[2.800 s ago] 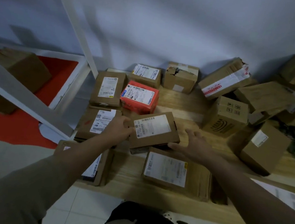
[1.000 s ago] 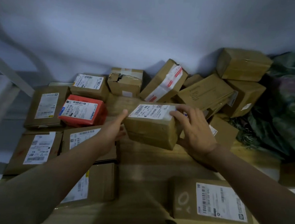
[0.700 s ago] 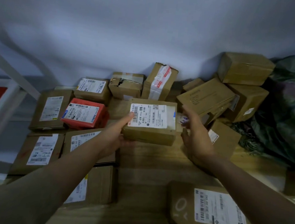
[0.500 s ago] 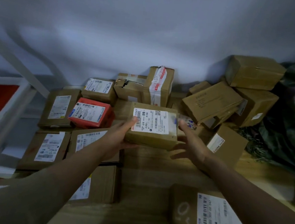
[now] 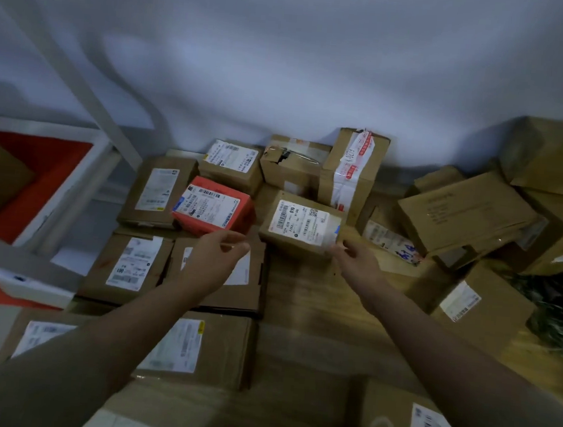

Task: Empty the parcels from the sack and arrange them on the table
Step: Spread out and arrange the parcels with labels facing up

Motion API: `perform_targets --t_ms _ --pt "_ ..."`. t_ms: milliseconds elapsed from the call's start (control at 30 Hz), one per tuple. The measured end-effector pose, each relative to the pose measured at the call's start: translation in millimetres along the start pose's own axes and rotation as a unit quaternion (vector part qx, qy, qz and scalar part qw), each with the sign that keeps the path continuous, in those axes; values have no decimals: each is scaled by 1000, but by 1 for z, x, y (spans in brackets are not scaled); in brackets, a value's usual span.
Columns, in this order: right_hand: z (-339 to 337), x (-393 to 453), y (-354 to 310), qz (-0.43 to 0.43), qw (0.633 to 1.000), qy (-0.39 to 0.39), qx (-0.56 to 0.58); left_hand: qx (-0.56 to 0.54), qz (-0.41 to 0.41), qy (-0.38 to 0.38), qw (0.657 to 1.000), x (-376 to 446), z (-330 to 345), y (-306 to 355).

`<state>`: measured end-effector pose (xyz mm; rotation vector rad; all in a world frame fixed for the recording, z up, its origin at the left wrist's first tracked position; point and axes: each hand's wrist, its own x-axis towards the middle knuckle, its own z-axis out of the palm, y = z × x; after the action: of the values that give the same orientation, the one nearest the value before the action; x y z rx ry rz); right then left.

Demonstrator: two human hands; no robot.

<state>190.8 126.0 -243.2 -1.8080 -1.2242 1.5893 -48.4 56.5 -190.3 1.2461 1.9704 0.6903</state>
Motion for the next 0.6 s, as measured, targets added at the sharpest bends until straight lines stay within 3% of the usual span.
perform_targets --t_ms 133,200,333,467,600 --pt "9 11 -31 -109 959 253 -59 41 43 -1 998 29 -4 3" --pt "9 24 -58 -131 936 311 -100 74 86 -29 993 47 -2 5" --pt "20 59 -114 -87 932 303 -181 183 174 -126 959 77 12 15" --pt "28 81 -132 -23 927 308 -213 314 253 -172 899 100 30 23" --pt "12 76 -122 -50 918 348 -184 397 282 -206 848 121 50 21"
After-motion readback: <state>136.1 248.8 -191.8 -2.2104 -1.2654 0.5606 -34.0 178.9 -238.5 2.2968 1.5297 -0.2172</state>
